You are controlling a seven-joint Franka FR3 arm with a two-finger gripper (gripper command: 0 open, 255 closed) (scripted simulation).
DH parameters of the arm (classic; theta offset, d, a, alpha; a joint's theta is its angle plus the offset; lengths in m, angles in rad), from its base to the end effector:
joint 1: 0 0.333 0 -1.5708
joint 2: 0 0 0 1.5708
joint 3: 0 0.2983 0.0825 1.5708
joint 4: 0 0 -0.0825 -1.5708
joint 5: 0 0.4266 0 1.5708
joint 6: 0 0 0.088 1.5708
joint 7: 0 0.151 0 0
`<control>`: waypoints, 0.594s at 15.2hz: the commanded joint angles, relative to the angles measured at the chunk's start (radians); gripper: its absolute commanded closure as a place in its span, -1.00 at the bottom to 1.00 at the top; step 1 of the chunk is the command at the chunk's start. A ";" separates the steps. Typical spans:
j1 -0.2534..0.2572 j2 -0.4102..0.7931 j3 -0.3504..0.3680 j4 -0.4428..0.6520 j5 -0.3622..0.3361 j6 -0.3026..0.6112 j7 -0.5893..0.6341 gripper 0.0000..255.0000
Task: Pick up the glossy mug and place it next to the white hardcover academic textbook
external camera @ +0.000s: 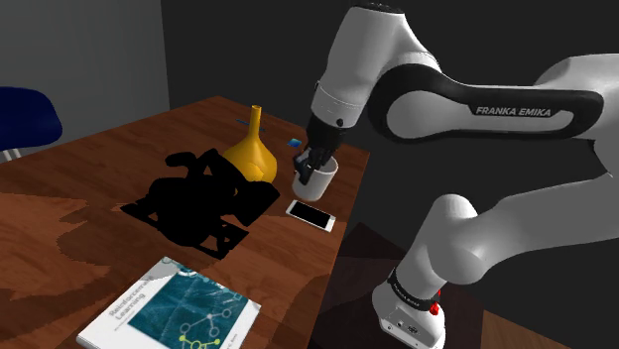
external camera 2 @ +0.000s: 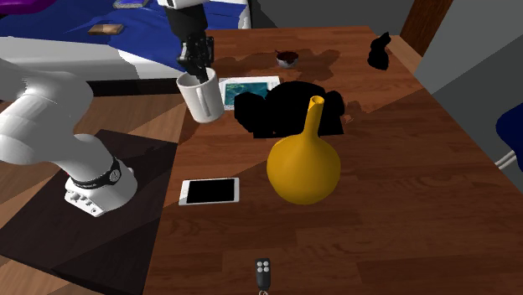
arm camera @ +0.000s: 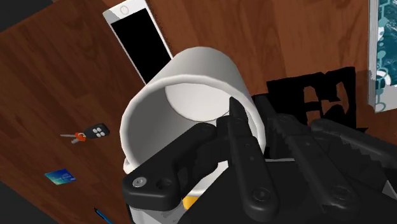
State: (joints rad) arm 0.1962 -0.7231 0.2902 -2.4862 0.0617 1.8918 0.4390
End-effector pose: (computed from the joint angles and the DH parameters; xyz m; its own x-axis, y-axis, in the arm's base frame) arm 0.3607 0.1943 0.4601 0.9879 -0.0227 0.1534 -0.0340 -0.9969 0.0714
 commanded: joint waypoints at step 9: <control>0.132 -0.133 0.182 -0.029 0.141 -0.104 0.219 1.00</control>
State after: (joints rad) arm 0.3110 -0.8359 0.4550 -2.5070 0.1856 1.7999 0.6339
